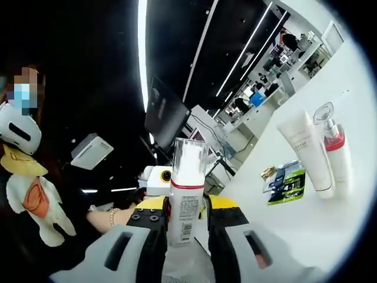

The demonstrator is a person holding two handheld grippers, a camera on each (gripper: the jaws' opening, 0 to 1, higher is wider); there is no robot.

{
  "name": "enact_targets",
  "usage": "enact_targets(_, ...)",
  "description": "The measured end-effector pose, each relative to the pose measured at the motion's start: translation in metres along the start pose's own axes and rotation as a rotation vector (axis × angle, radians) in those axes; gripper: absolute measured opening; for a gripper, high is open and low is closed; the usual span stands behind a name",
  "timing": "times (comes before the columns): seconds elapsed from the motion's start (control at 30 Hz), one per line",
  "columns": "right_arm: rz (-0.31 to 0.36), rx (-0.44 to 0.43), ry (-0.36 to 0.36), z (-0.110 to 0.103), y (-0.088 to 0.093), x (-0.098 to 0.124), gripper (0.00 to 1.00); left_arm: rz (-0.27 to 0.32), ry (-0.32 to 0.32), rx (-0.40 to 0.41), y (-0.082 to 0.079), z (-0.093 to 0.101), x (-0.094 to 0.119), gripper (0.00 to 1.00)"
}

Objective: Arrange the skincare products in the storage area until every visible bottle or jar stands upright without overlapping.

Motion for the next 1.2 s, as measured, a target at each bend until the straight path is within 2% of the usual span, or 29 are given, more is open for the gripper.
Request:
enact_targets(0.27, 0.009, 0.028, -0.046, -0.009, 0.003, 0.003, 0.22, -0.025, 0.043, 0.0, 0.008, 0.011, -0.003, 0.25)
enact_targets(0.53, -0.03, 0.027, -0.044, -0.009, 0.004, 0.004, 0.2, -0.056, 0.028, -0.042, 0.01, 0.013, -0.002, 0.25)
enact_targets(0.63, -0.074, 0.083, -0.03, -0.01, 0.003, 0.004, 0.2, -0.09, 0.033, -0.105, 0.01, 0.016, -0.001, 0.21)
enact_targets(0.77, -0.139, 0.153, -0.028, -0.011, -0.001, 0.006, 0.19, -0.12, 0.019, -0.176, 0.005, 0.016, 0.003, 0.33)
enact_targets(0.83, -0.181, 0.19, -0.032, -0.012, 0.0, 0.008, 0.19, -0.153, 0.002, -0.231, 0.004, 0.014, 0.006, 0.34)
enact_targets(0.93, -0.256, 0.249, -0.043, -0.015, 0.004, 0.009, 0.19, -0.188, -0.008, -0.301, -0.004, 0.014, 0.01, 0.35)
enact_targets(1.0, -0.304, 0.291, -0.052, -0.016, 0.008, 0.01, 0.19, -0.203, -0.009, -0.373, -0.016, 0.019, 0.011, 0.36)
enact_targets(1.1, -0.333, 0.319, -0.055, -0.017, 0.011, 0.008, 0.19, -0.231, -0.023, -0.478, -0.03, 0.024, 0.01, 0.35)
enact_targets(1.2, -0.364, 0.332, -0.069, -0.017, 0.016, 0.006, 0.19, -0.281, -0.037, -0.573, -0.035, 0.028, 0.006, 0.35)
Point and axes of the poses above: the point that each gripper's makers call its tool centre point, and the gripper's own axes: x roughly backward along the fingers, z roughly to its right, y roughly out of its underside, the point moved 5 cm from there along x, roughly backward along the fingers, and after that the axes turned 13 degrees about -y, right-handed, at the moved point
